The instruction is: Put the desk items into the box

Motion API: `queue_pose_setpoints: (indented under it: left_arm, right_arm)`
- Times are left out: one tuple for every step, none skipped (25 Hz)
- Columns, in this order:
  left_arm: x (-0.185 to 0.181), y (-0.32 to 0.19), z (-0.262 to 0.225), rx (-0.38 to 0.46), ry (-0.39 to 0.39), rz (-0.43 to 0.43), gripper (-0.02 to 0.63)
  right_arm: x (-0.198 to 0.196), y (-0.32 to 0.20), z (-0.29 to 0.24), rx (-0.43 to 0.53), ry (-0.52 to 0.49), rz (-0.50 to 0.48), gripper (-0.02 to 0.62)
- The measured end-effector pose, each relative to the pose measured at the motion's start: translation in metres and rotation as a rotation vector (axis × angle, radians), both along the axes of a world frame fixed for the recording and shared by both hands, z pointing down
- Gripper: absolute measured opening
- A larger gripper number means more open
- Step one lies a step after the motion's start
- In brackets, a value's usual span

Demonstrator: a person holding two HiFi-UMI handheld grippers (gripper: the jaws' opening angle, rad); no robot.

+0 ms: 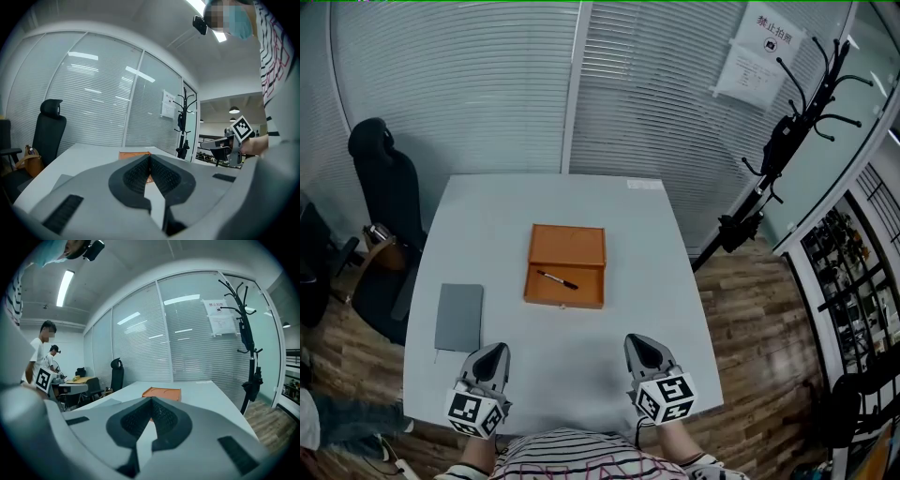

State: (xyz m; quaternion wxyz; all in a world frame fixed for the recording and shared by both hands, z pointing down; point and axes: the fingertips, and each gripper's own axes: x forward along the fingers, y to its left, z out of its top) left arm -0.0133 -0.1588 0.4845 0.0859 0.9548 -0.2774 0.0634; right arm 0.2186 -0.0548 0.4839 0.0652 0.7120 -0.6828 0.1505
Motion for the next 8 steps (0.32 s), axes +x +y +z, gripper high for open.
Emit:
queue_pose_setpoints:
  left_arm:
    - [-0.0003, 0.0005, 0.0001, 0.000, 0.000, -0.001, 0.022]
    - [-0.0010, 0.0009, 0.0003, 0.000, 0.000, -0.002, 0.022]
    - [-0.0019, 0.0012, 0.0004, -0.001, -0.001, -0.003, 0.021]
    - [-0.0027, 0.0017, 0.0005, -0.001, -0.001, -0.003, 0.023]
    - [-0.0032, 0.0023, 0.0005, -0.002, -0.002, -0.003, 0.022]
    - [-0.0037, 0.0028, 0.0004, -0.003, -0.003, -0.003, 0.023]
    - [-0.0041, 0.0033, 0.0004, -0.004, -0.004, -0.002, 0.021]
    - [-0.0046, 0.0037, 0.0004, -0.004, -0.004, -0.002, 0.021]
  right_arm:
    - [-0.0009, -0.0007, 0.0001, 0.000, -0.001, -0.003, 0.025]
    - [-0.0018, -0.0013, 0.0004, 0.000, -0.001, -0.005, 0.025]
    - [-0.0027, -0.0018, 0.0006, 0.000, -0.002, -0.007, 0.025]
    - [-0.0035, -0.0020, 0.0009, 0.000, -0.003, -0.008, 0.025]
    - [-0.0043, -0.0021, 0.0012, -0.001, -0.003, -0.009, 0.025]
    - [-0.0049, -0.0021, 0.0014, -0.002, -0.002, -0.010, 0.025]
    - [-0.0055, -0.0023, 0.0017, -0.003, -0.002, -0.012, 0.025]
    - [-0.0061, -0.0025, 0.0019, -0.005, -0.002, -0.013, 0.025]
